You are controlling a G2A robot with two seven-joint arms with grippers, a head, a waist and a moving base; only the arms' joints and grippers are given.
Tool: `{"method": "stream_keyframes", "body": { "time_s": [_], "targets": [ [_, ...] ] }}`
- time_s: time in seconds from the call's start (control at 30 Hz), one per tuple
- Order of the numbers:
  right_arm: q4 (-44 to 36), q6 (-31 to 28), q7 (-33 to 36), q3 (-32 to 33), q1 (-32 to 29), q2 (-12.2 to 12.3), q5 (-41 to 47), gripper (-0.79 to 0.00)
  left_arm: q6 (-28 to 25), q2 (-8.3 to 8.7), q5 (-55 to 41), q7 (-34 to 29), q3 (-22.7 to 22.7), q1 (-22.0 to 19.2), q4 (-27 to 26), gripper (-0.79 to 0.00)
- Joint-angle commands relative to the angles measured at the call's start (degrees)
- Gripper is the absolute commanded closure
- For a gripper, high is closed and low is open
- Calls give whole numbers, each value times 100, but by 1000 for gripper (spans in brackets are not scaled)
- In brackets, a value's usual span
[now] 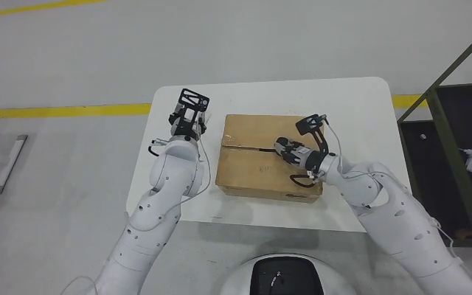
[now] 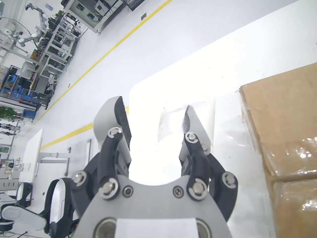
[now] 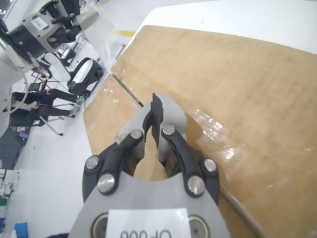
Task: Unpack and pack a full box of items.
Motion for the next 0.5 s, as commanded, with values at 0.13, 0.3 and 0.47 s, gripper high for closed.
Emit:
{"method": "stream_keyframes", "body": {
  "time_s": [0.13,0.3,0.47],
  "targets": [
    [-17,12,-3,26,-24,2,-9,0,59,-101,-9,85,-7,-132,5,-628],
    [-11,5,13,24,-11,0,-10,0,-30,-193,-141,188,13,-270,-51,-653],
    [-42,26,-10,34,24,-6,-18,0,-213,-299,-305,312,127,-418,-83,-699]
  ]
}}
